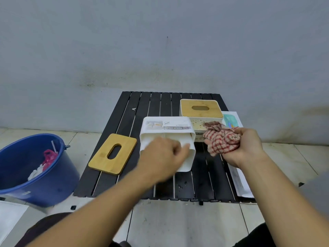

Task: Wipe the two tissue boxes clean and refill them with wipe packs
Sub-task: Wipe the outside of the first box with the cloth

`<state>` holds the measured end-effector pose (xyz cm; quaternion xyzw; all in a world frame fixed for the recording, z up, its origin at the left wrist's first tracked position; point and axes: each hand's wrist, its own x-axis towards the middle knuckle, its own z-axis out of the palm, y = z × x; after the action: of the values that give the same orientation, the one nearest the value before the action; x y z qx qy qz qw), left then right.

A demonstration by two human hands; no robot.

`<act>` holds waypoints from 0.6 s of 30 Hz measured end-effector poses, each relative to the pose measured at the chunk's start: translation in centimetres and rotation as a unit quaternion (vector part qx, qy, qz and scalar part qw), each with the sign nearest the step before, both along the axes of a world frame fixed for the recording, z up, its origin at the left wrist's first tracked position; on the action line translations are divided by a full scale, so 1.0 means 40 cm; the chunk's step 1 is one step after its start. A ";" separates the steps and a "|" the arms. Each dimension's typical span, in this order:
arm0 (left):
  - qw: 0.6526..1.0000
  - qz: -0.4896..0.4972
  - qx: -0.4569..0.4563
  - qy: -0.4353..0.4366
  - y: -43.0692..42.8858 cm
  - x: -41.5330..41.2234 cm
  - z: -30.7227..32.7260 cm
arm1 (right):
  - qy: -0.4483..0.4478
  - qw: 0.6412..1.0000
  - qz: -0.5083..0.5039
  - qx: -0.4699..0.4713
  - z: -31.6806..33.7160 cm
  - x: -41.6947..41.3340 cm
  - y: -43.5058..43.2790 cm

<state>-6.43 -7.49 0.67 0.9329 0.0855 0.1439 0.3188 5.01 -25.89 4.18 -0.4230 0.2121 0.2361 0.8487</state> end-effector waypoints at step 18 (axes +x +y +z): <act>0.995 0.068 0.031 0.073 -0.119 0.010 -0.069 | -0.072 0.994 0.079 -0.026 -0.030 -0.006 -0.028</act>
<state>-6.04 -12.26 -2.09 0.9423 0.1671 0.0997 0.2723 4.76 -27.03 2.96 -0.4760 0.1224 0.2655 0.8294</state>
